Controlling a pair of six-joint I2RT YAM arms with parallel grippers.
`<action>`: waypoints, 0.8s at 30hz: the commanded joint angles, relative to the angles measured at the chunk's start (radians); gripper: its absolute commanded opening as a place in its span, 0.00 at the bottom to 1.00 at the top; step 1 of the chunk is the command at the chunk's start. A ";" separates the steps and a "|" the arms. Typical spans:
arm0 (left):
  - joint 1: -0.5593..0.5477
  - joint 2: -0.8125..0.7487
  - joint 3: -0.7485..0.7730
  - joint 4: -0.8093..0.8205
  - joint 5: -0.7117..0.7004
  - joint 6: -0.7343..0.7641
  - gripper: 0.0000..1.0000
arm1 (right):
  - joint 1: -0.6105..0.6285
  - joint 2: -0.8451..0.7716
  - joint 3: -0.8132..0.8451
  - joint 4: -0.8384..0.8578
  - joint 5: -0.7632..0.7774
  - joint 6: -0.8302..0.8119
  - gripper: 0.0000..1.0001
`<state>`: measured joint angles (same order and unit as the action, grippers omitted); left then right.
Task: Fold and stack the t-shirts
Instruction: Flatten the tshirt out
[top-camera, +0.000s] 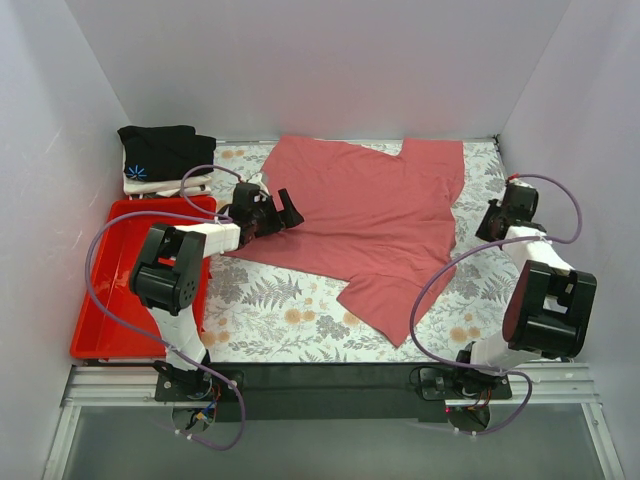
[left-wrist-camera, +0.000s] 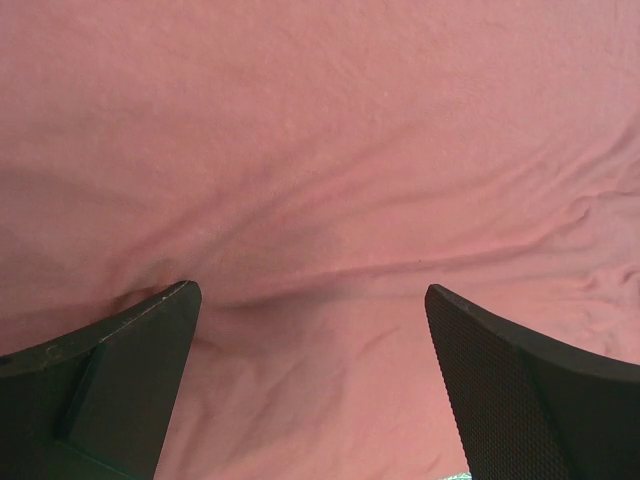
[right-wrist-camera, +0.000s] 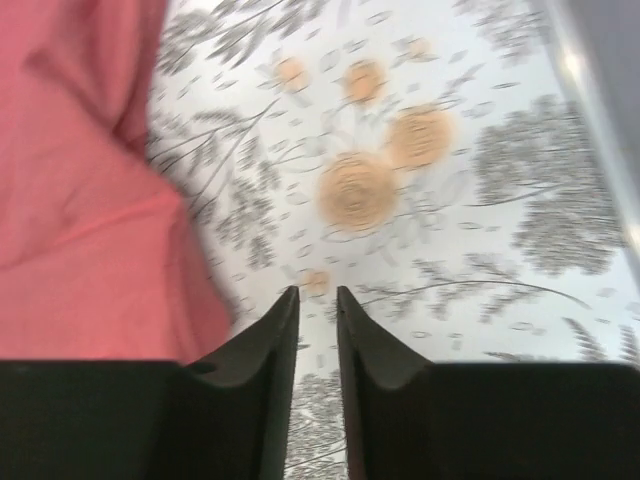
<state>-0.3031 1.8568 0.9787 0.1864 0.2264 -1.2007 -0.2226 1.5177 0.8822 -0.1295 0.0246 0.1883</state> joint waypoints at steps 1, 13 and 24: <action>0.027 -0.008 -0.032 -0.100 -0.048 0.016 0.89 | -0.034 -0.059 0.046 -0.050 0.182 -0.044 0.20; 0.042 -0.007 -0.037 -0.102 -0.058 0.016 0.89 | -0.034 -0.025 -0.009 0.008 -0.227 -0.041 0.48; 0.051 -0.013 -0.043 -0.099 -0.047 0.015 0.89 | -0.017 0.088 -0.043 0.099 -0.390 -0.024 0.50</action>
<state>-0.2718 1.8553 0.9741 0.1890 0.2260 -1.2011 -0.2516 1.5848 0.8505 -0.1040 -0.2722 0.1577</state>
